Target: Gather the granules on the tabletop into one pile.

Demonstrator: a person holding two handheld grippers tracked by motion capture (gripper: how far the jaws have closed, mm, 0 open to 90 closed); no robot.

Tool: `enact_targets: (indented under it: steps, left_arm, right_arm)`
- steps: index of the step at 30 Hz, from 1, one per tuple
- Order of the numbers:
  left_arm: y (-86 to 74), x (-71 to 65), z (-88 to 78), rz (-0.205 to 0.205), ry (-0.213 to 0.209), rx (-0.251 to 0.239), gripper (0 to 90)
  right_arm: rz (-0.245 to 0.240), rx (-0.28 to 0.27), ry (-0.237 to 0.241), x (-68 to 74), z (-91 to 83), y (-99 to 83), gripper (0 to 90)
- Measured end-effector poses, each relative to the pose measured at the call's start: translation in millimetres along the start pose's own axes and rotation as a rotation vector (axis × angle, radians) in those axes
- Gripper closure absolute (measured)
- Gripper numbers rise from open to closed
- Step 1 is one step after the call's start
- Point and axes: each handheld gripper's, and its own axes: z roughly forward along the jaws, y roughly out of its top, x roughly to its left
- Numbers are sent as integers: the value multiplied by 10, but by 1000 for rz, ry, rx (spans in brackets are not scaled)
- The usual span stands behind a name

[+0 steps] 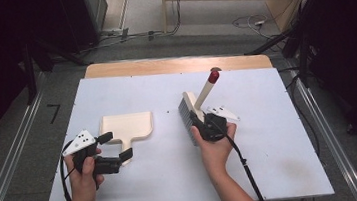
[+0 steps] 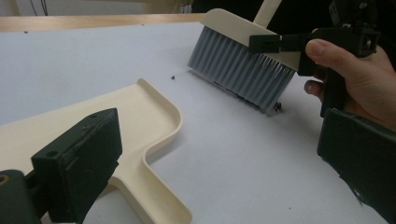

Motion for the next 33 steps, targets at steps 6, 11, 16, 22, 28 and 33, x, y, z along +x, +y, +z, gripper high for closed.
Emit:
enact_targets:
  steps: [6,11,16,22,28,33]
  left_arm:
    - [-5,2,11,4,4,8,3]
    - [-6,7,4,4,0,5,3]
    - [-8,17,6,-1,-3,3,3]
    - [-1,-8,12,-1,-9,1,3]
    - [-4,-19,13,4,-5,7,3]
    - [-8,-6,2,0,-2,4,3]
  right_arm:
    - [-54,1,73,367,157,53,651]
    - [-76,34,37,548,419,25,651]
    - [-71,41,-26,431,387,2,651]
    - [-53,25,-64,136,178,-11,651]
    - [-206,6,130,-74,-106,190,652]
    - [-427,32,369,-363,-391,437,652]
